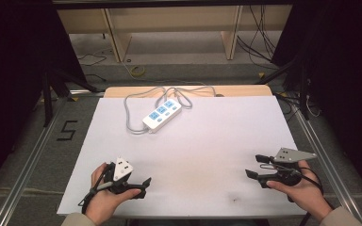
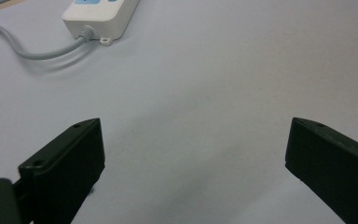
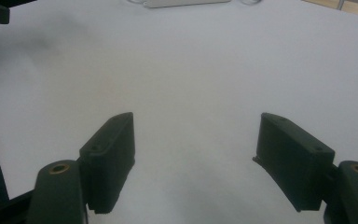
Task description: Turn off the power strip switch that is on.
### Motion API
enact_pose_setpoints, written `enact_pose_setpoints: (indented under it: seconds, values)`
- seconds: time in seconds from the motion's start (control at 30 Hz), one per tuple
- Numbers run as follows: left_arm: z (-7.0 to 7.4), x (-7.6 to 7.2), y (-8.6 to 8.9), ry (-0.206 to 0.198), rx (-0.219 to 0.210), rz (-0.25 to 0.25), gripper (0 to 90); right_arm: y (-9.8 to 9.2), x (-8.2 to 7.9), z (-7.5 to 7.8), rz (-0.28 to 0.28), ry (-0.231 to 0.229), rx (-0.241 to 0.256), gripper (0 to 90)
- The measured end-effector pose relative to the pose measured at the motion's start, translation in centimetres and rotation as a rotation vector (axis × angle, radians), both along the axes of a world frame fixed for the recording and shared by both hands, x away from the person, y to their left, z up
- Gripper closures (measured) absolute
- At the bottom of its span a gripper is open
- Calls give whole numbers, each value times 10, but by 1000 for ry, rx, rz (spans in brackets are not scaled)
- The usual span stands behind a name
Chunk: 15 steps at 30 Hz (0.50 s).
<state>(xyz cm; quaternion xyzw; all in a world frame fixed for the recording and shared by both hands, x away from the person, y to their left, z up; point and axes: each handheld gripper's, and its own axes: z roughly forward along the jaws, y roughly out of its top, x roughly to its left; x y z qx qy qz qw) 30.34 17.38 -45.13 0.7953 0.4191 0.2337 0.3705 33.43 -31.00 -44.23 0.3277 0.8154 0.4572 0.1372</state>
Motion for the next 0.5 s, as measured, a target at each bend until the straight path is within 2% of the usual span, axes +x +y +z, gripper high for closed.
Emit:
enact_pose_setpoints:
  seconds: [0.1, 0.3, 0.37, 0.43, 0.5]
  values:
    - [2, 1, 0, 6, -11, 30, 60, 0, -1, 1, -5, -2, 0, 285]
    - [4, 2, -2, 4, -15, 35, 110, 2, -1, 1, -5, -4, -3, 285]
    - [6, 4, -2, -6, -13, 54, 170, 2, -1, 1, -3, -3, -4, 285]
    - [8, 7, -2, 7, -20, 87, 252, 2, 0, 0, -4, -1, -5, 285]
    - [10, 9, -3, -4, -20, 90, 347, 2, 0, 0, -4, -1, -4, 285]
